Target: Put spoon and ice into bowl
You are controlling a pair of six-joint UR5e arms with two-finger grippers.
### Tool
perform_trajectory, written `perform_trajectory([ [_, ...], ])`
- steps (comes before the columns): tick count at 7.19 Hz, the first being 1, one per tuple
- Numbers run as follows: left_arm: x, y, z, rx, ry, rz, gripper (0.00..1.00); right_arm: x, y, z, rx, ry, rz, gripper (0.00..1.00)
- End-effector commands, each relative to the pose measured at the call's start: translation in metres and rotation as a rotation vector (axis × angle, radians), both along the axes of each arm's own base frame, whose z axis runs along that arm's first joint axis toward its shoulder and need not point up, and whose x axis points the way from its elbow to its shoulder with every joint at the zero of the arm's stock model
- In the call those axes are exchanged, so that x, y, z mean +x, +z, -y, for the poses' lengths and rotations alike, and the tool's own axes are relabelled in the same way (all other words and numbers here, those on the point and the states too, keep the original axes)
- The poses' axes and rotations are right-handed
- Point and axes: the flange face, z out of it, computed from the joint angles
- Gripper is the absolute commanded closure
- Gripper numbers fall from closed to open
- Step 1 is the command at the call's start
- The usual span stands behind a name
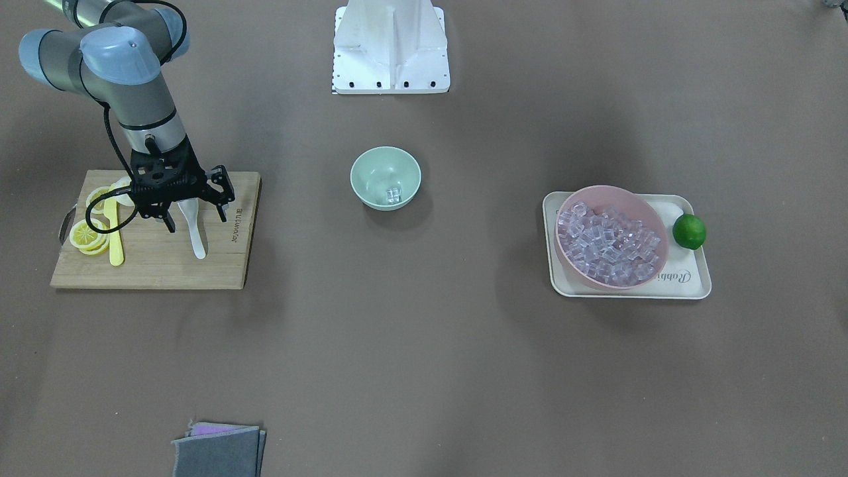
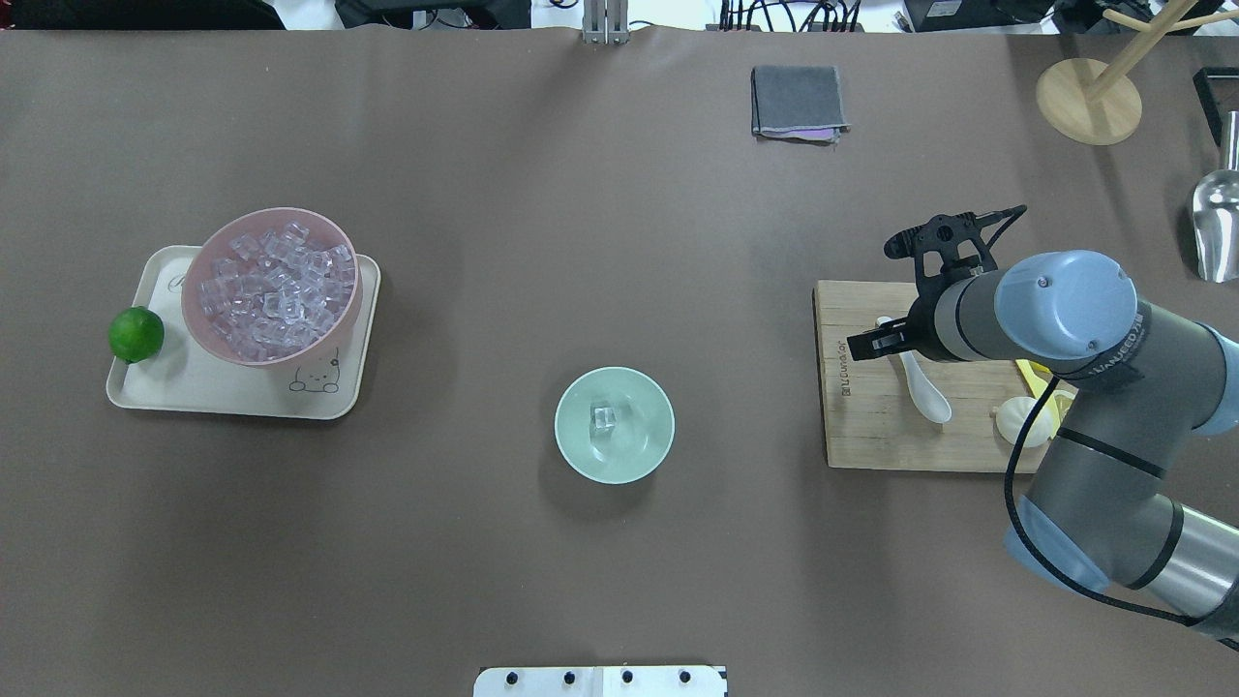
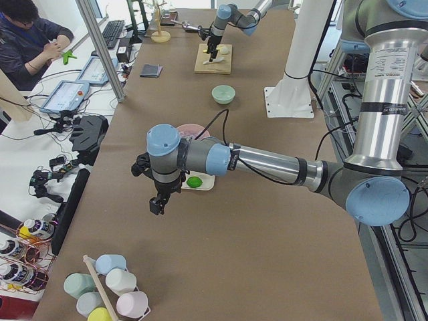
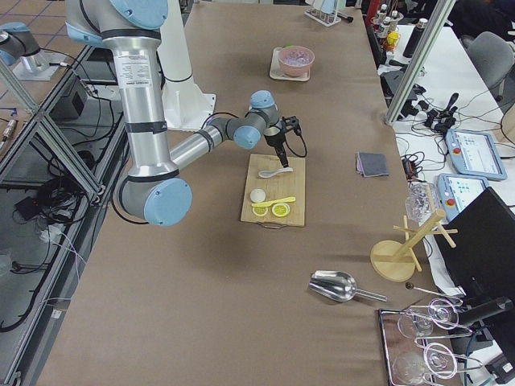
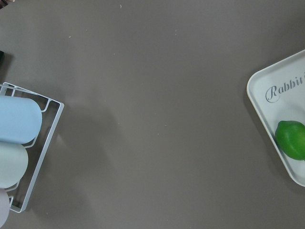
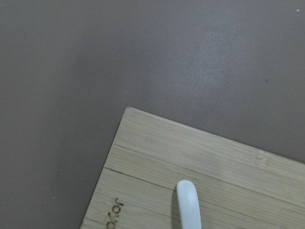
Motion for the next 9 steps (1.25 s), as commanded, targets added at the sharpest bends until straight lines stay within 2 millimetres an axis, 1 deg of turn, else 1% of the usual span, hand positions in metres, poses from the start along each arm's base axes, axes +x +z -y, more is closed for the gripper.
perform_trajectory([
  [1, 0.0, 0.001, 0.0, -0.002, 0.0, -0.001, 0.02, -0.002, 0.013, 0.002, 0.025, -0.018, 0.003, 0.16],
  [2, 0.001, 0.0, 0.001, 0.001, 0.002, -0.001, 0.02, -0.006, 0.029, 0.006, 0.022, -0.015, 0.001, 0.19],
  [3, 0.002, 0.001, 0.001, 0.0, 0.003, -0.001, 0.02, -0.01, 0.035, 0.009, 0.024, -0.007, 0.016, 0.26],
  [4, 0.001, 0.001, 0.001, 0.0, 0.002, -0.001, 0.02, -0.009, 0.036, 0.009, 0.024, -0.006, 0.02, 0.39],
  [6, 0.002, 0.002, 0.001, -0.002, 0.003, -0.001, 0.02, -0.006, 0.041, 0.008, 0.009, 0.004, 0.017, 0.58],
  [7, 0.002, 0.002, 0.001, -0.002, 0.003, -0.001, 0.02, -0.006, 0.044, 0.007, 0.0, 0.009, 0.016, 0.65],
  [8, 0.002, 0.002, 0.001, -0.002, 0.003, -0.001, 0.02, -0.004, 0.047, 0.006, -0.003, 0.009, 0.011, 0.66],
  [9, 0.002, 0.002, 0.001, -0.002, 0.003, -0.001, 0.02, -0.004, 0.047, 0.006, -0.015, 0.02, 0.017, 0.75],
])
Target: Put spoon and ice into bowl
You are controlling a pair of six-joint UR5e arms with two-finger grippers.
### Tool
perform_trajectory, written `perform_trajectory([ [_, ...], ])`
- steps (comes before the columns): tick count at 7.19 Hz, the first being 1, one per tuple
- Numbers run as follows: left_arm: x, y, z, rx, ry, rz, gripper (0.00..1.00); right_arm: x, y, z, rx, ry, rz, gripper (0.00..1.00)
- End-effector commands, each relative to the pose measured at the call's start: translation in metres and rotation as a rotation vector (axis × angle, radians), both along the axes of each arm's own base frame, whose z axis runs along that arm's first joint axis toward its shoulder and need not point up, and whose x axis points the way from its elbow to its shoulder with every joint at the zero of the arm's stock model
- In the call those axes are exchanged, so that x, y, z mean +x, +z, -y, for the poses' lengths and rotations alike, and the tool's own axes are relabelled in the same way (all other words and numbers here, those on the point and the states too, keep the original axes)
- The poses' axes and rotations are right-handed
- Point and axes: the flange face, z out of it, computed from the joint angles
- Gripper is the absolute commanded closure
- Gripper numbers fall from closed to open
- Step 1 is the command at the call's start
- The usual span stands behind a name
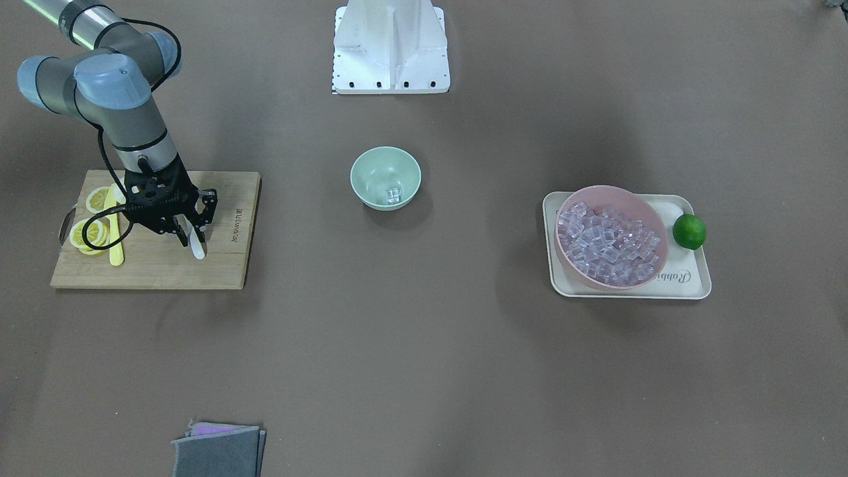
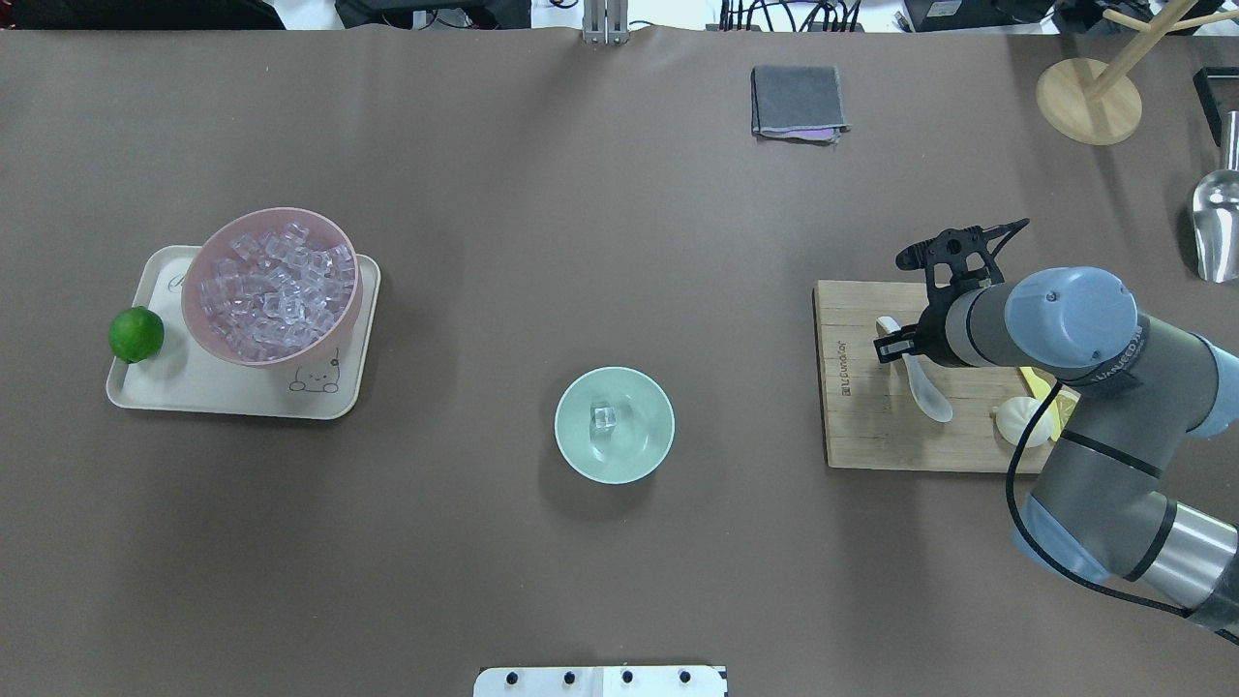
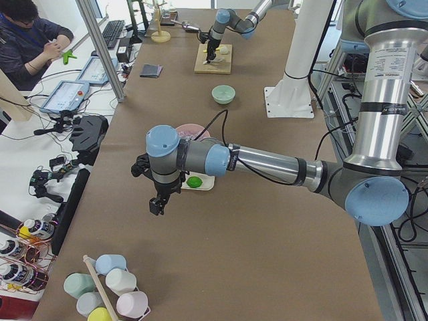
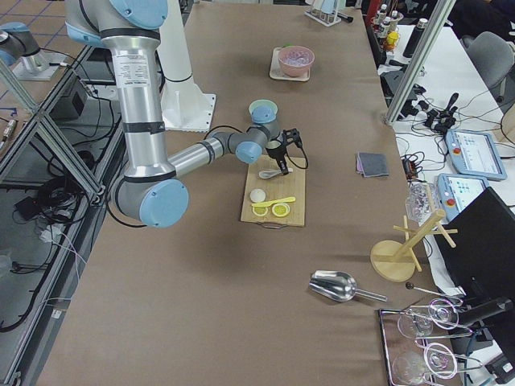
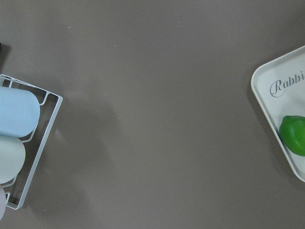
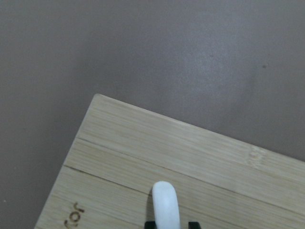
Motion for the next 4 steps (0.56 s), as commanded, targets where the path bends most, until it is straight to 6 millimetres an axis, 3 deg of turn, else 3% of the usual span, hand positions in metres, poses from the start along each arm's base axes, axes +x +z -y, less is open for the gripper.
perform_trajectory([
  [1, 0.0, 0.0, 0.0, -0.002, 0.0, 0.0, 0.02, 0.001, -0.004, -0.001, -0.021, 0.025, 0.019, 1.0],
  [3, 0.0, 0.0, 0.0, -0.002, 0.0, 0.0, 0.02, -0.007, -0.02, 0.001, -0.066, 0.077, 0.067, 1.0],
  [4, 0.0, 0.0, 0.0, 0.0, 0.0, 0.0, 0.02, -0.015, -0.038, 0.007, -0.137, 0.153, 0.113, 1.0],
])
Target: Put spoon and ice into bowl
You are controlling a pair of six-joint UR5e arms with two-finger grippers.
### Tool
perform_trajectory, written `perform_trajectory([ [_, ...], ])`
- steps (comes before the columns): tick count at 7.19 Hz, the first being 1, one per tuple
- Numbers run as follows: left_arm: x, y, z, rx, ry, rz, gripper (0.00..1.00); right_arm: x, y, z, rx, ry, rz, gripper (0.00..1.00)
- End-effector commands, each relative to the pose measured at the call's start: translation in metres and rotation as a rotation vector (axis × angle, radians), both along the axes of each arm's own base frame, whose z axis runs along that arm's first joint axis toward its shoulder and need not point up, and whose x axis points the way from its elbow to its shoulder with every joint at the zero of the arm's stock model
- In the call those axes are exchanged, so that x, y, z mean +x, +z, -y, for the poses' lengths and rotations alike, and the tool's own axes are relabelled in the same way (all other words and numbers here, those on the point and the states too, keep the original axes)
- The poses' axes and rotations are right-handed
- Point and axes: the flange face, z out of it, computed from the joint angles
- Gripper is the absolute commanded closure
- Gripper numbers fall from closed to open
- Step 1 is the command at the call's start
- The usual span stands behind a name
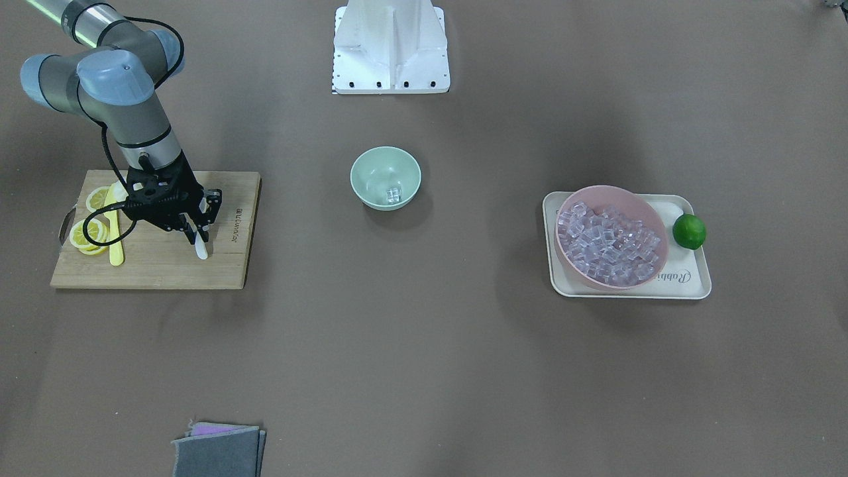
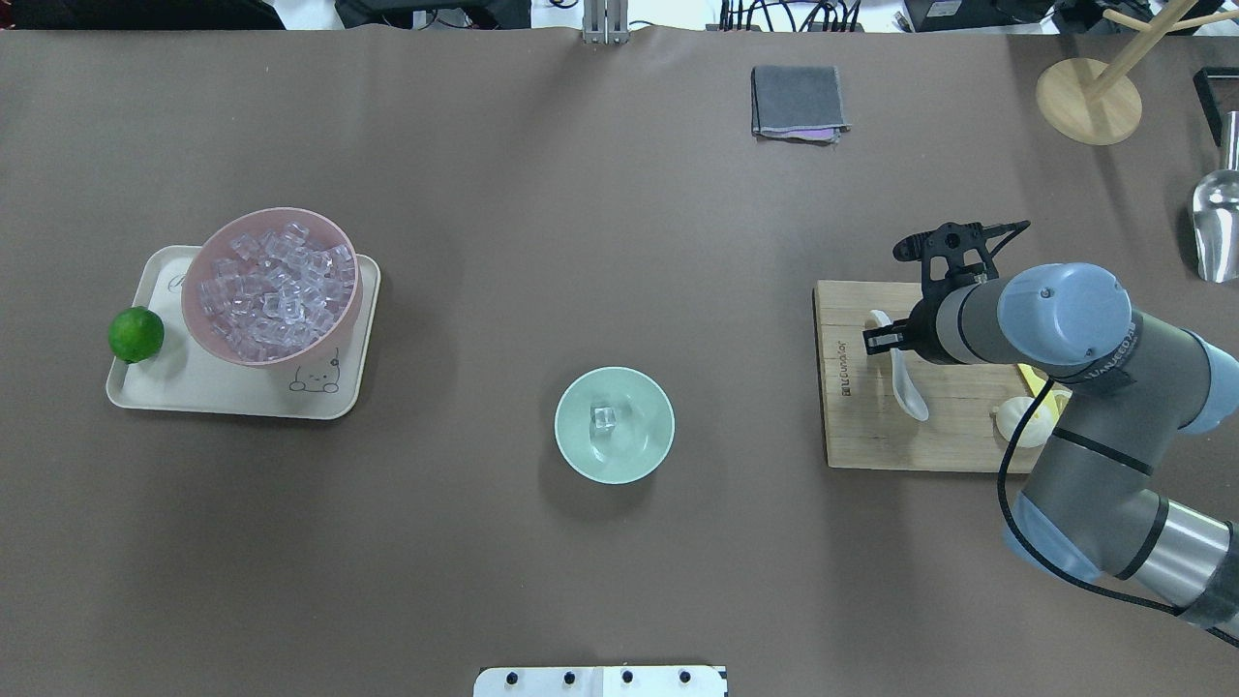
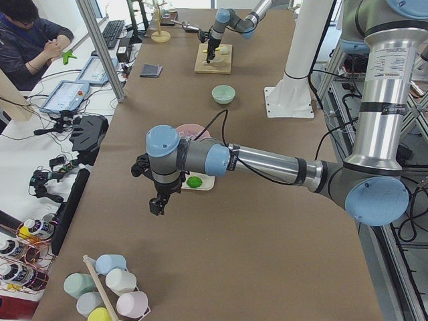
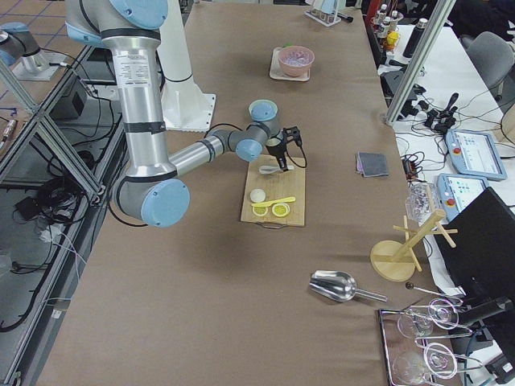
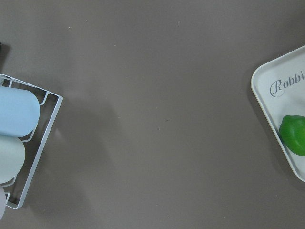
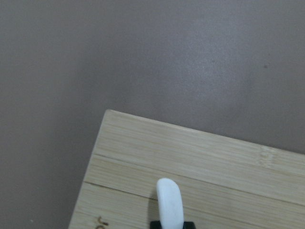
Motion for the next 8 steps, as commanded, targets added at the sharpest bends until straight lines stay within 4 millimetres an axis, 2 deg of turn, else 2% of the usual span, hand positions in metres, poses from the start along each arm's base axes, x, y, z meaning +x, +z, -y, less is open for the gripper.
perform_trajectory([
  [1, 0.0, 0.0, 0.0, 0.0, 0.0, 0.0, 0.02, -0.018, -0.04, 0.012, -0.215, 0.216, 0.104, 1.0],
  [2, 0.0, -0.001, 0.0, 0.003, 0.0, 0.0, 0.02, -0.035, -0.07, 0.016, -0.344, 0.343, 0.137, 1.0],
  [3, 0.0, -0.001, 0.0, 0.001, 0.0, 0.0, 0.02, -0.062, -0.1, 0.008, -0.438, 0.466, 0.136, 1.0],
  [6, 0.002, 0.003, 0.001, -0.006, 0.002, 0.0, 0.02, -0.133, -0.174, -0.039, -0.588, 0.656, 0.148, 1.0],
  [8, 0.003, 0.003, 0.001, -0.006, 0.005, 0.0, 0.02, -0.155, -0.231, -0.067, -0.642, 0.692, 0.14, 1.0],
])
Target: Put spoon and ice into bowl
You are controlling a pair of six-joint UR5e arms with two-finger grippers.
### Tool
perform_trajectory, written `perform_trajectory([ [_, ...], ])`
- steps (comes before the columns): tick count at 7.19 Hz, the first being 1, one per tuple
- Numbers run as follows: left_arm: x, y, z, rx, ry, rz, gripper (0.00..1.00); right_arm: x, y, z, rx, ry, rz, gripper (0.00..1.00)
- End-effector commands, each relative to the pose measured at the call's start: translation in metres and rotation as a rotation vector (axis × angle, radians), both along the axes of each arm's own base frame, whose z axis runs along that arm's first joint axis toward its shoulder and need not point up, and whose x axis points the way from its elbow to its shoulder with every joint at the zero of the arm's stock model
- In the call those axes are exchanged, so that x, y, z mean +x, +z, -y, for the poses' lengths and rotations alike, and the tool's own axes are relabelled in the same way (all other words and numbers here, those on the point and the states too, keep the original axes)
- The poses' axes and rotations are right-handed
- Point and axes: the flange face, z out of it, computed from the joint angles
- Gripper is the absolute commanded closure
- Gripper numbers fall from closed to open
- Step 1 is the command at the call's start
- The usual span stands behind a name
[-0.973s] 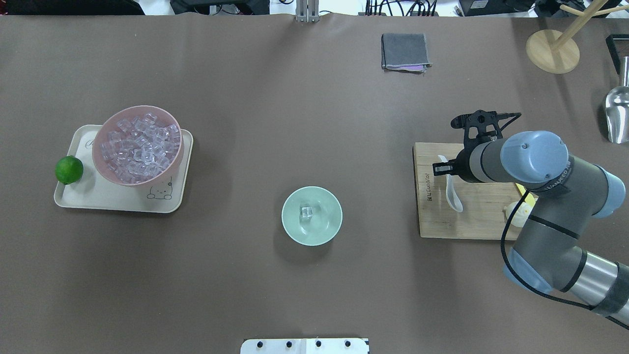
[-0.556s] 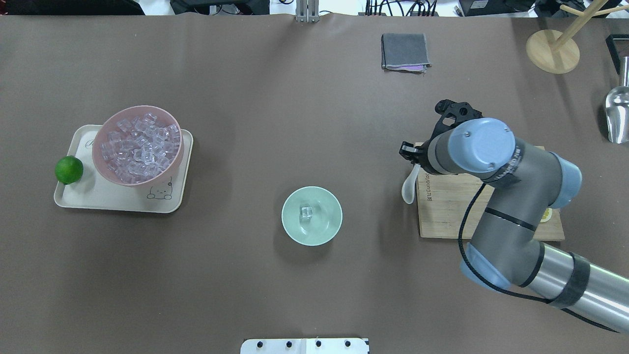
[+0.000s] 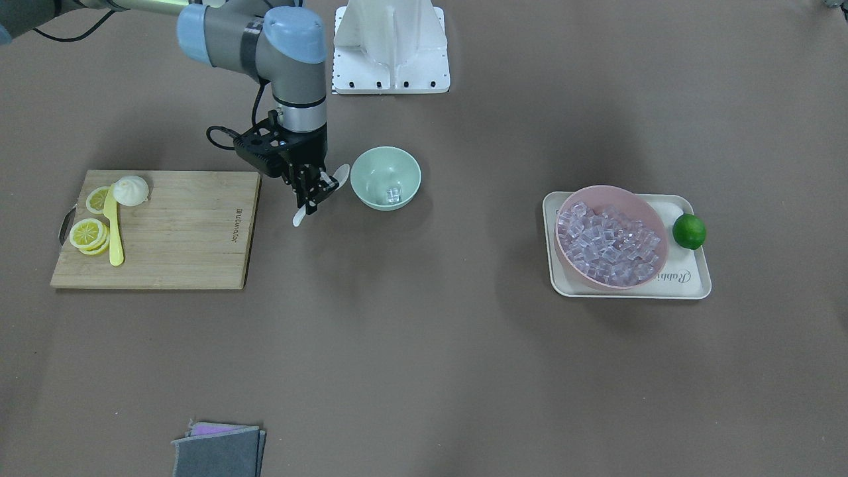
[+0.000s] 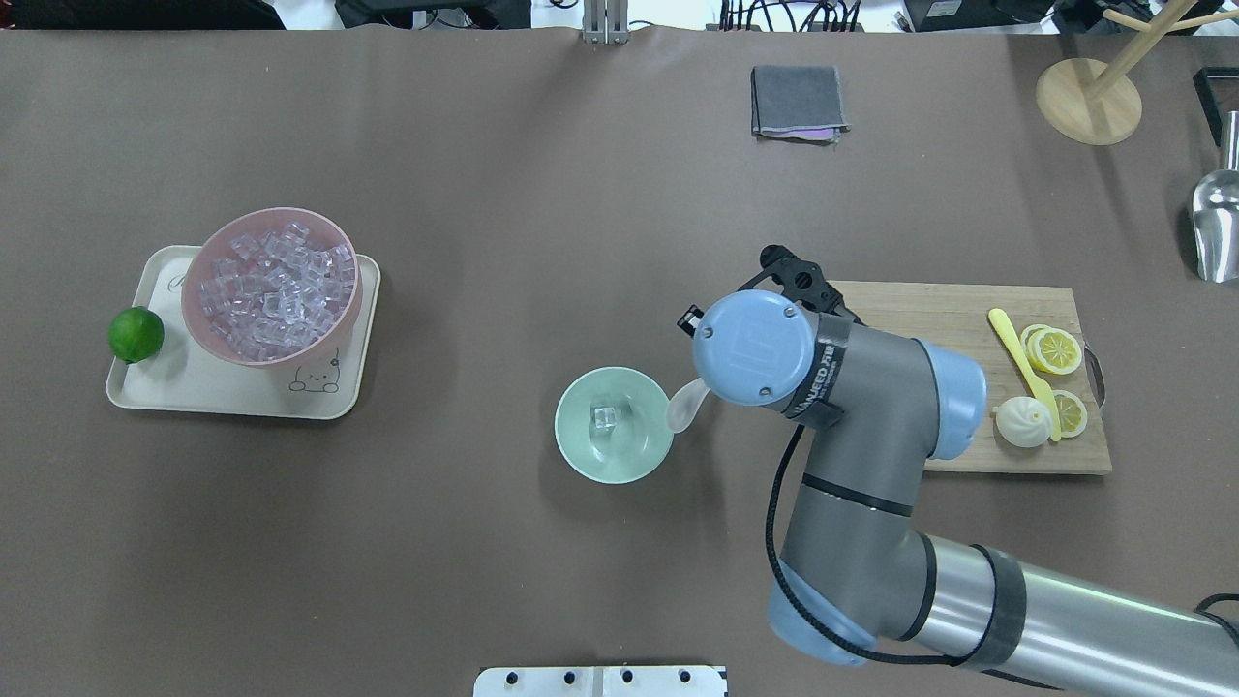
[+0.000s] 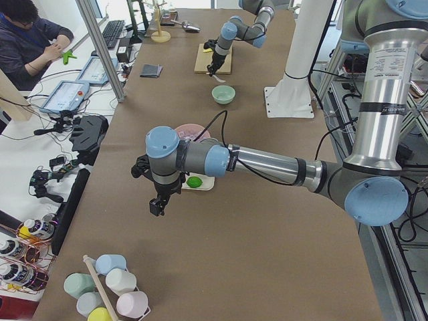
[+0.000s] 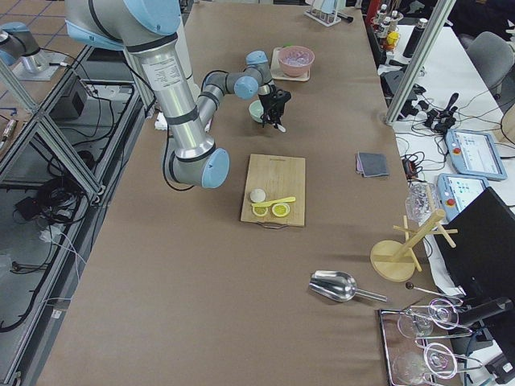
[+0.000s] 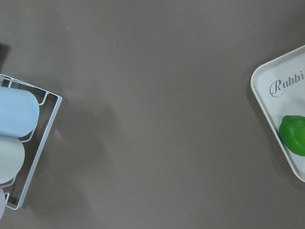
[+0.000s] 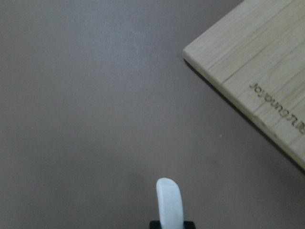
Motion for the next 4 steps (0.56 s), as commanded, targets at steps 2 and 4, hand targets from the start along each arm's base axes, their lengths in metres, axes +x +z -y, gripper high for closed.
perform_trajectory([
  [2, 0.001, 0.007, 0.0, -0.013, 0.003, 0.0, 0.02, -0.034, -0.04, -0.047, -0.016, 0.042, -0.014, 1.0],
  [4, 0.001, 0.009, 0.0, -0.018, 0.003, -0.001, 0.02, -0.038, -0.049, -0.049, -0.006, 0.038, -0.005, 0.95],
])
